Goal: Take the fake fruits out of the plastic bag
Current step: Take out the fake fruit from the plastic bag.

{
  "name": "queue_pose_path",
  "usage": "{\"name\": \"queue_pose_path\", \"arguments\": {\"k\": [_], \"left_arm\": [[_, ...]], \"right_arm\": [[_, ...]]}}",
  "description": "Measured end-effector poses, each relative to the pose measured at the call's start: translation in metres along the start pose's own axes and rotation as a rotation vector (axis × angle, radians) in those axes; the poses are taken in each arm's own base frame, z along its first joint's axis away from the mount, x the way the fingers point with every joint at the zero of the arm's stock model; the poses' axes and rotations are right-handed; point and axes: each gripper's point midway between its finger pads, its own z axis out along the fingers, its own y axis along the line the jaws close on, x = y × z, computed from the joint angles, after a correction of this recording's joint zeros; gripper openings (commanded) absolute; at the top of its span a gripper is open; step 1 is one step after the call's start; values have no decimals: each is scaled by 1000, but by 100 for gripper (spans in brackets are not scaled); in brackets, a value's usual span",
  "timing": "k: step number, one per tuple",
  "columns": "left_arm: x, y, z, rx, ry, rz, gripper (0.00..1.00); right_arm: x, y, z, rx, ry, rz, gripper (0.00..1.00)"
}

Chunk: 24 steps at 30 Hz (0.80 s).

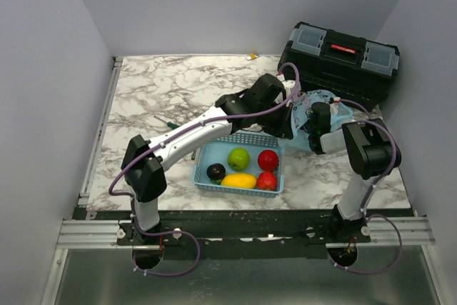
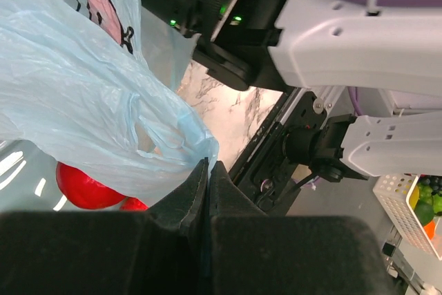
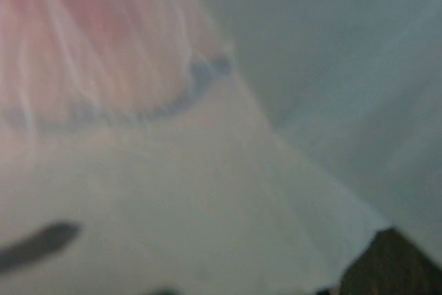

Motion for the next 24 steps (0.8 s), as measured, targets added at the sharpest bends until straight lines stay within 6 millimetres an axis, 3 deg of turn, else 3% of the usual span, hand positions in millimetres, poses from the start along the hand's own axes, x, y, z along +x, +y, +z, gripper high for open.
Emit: {"name": "queue_pose_path", "arguments": {"k": [8,17,20,24], "left_arm": [[6,-4,8,6,24,5,0],[10,-19,17,29,43,40,0],[8,-21,17,33,38,51,0],[8,-20,17,27,36,58,0]], "right_arm": [[1,10,38,-25,-11,102,69],[-4,28,79,-75,-40,240,69],[-7,28,85,-64,-55,269,63],[-8,23,91,-37,-66,286,41]]}}
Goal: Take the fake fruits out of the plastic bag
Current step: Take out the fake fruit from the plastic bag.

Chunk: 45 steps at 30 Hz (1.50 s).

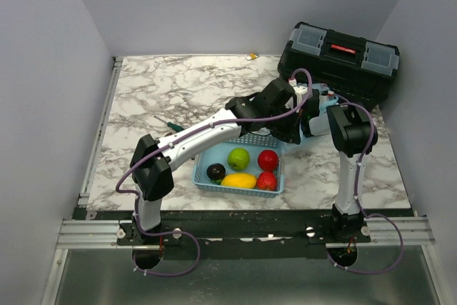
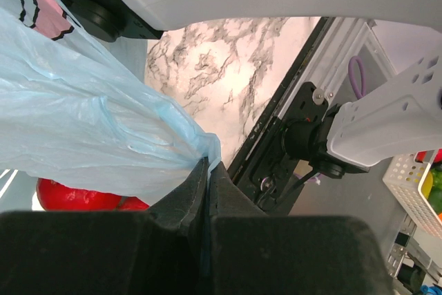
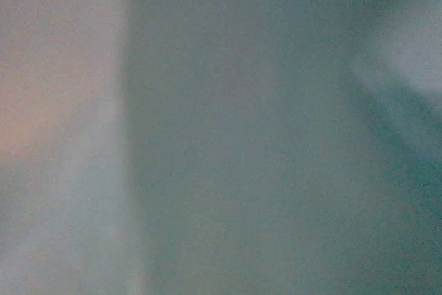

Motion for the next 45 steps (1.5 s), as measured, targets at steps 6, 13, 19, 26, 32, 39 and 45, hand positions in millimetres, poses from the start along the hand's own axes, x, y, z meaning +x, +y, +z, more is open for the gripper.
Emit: {"name": "queue_pose_path", "arguments": {"k": [6,13,19,26,32,39,45], "left_arm": [[12,10,2,-34,20,-6,0],[25,42,-6,-91,33,-76,0],[18,80,-19,-156,-15,-158,0],[12,83,-26,-159,-52,-169,0],[8,85,-26,-172,-69,-171,0],[-2,89,-30,-190,-101,-181,0],[-15,87,-35,-192,-129,-177,0]], "right_arm": [[0,-16,-7,31,5,12,10],[1,-26,-41,45,45,-5,3],[6,-26,-71,41,99,-53,1],[6,-24,-108,30,134,-120,1],[4,-14,-139,-4,161,-216,1],[-3,11,-174,-89,174,-382,1],[-6,27,-196,-133,195,-504,1]]}}
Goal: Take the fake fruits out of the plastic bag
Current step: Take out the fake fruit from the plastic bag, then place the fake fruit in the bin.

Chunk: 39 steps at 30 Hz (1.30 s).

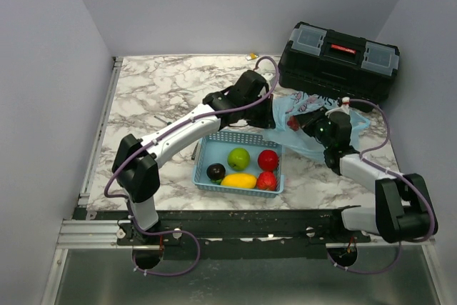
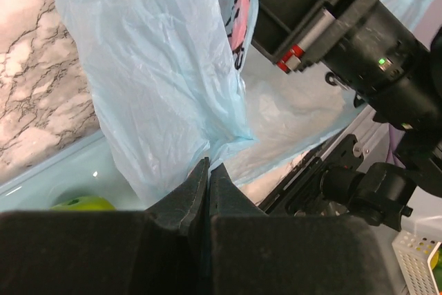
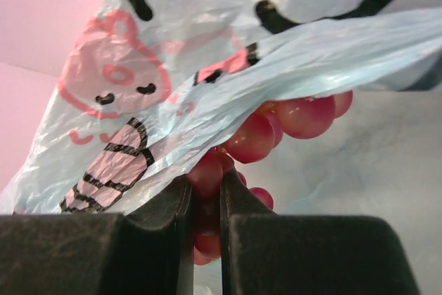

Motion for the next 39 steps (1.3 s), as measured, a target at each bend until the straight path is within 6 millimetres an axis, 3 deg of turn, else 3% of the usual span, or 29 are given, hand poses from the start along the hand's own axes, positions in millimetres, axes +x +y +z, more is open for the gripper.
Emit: {"name": "queue_pose_path", "arguments": {"k": [10,18,21,25,31,35,39], "left_arm": [[-9,6,15,-21,15,-22,0],[-22,-1,19,8,13,-51,0],[-34,-11,17,32,-12,-46,0],[-42,-14,24,41,-25,-43,0],[-23,8,57,-3,41,-66,0],[-13,17,64,-22,70,-75,0],[-8,21,67,-26,77,-77,0]], "right_arm": [[-12,31,-29,-48,64,-165,1],[18,15,-40,-28,223,-287,1],[19,20,-47,-53,230,-317,1],[5,47,-60,-145,185,-347,1],[-19,78,-73,-226,102,-374,1],[-41,90,-82,-228,-3,-386,1],[-65,90,-83,-162,-103,-332,1]]}}
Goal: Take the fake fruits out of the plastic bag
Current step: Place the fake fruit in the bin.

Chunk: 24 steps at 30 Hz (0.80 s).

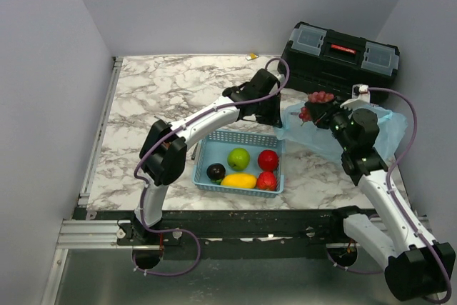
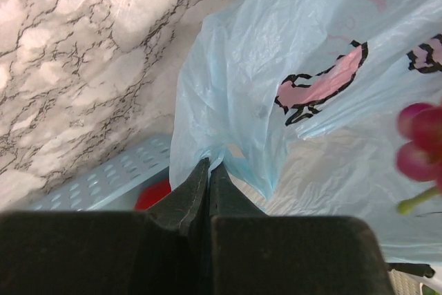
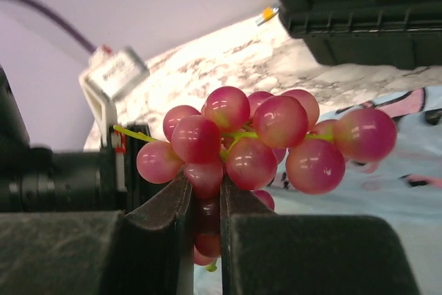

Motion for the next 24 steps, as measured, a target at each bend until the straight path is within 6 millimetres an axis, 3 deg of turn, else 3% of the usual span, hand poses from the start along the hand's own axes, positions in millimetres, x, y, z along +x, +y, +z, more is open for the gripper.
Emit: {"name": "queue_pose_path", "arguments": {"k": [4,9,16,20,24], "left_arm": [[7,6,3,-11,18,-9,0],[5,-2,4,26,12,-26,0],[13,-9,10,81,32,-60,0],[22,-5,13,74,53,-74,0],[14,-7,11,77,41,-70,0]], "right_arm": [[-11,2,5,27,-42,131,1],[-17,20,14,-105,-128,367,1],[-19,23,48,-177,-160,490,1],[-49,40,56,-223,-194,487,1],[-79,57,49,-223,-210,429,1]]}}
